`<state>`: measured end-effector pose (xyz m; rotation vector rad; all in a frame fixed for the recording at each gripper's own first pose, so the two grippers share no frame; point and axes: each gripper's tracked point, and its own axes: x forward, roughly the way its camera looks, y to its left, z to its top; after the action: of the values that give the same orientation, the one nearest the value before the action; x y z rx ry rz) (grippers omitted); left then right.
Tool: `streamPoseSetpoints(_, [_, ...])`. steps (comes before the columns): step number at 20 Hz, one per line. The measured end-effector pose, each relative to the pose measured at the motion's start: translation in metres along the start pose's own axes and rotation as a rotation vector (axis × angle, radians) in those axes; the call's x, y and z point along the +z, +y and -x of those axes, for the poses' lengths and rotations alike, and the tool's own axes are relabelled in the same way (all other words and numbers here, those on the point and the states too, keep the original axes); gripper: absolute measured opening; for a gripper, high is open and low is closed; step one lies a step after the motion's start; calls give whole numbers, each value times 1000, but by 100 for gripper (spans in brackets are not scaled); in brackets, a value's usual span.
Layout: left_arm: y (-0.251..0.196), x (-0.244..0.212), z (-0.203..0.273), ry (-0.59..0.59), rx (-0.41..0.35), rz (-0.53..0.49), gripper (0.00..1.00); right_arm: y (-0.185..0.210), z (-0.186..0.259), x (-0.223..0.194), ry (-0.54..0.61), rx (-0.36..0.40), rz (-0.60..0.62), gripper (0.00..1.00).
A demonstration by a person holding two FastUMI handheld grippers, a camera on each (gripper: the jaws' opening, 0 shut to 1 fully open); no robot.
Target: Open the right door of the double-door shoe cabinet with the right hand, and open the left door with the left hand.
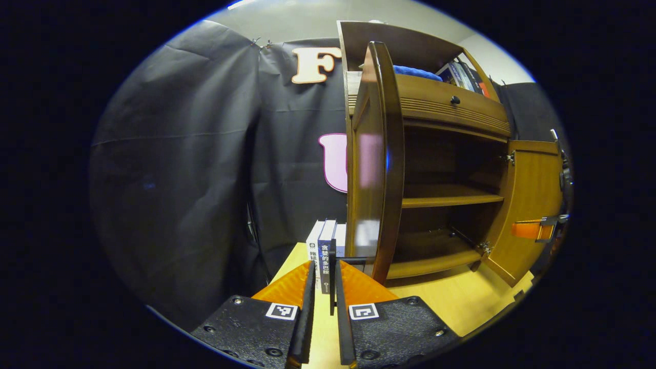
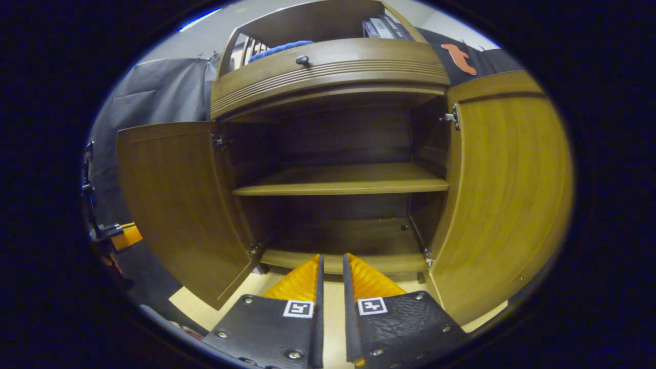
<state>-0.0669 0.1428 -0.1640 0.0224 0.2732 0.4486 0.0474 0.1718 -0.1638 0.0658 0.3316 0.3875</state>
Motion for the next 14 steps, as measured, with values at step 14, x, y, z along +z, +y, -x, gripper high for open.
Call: streamPoseSetpoints(14, [31, 14, 16, -23, 126, 31, 14, 21, -26, 11, -8, 79, 12, 17])
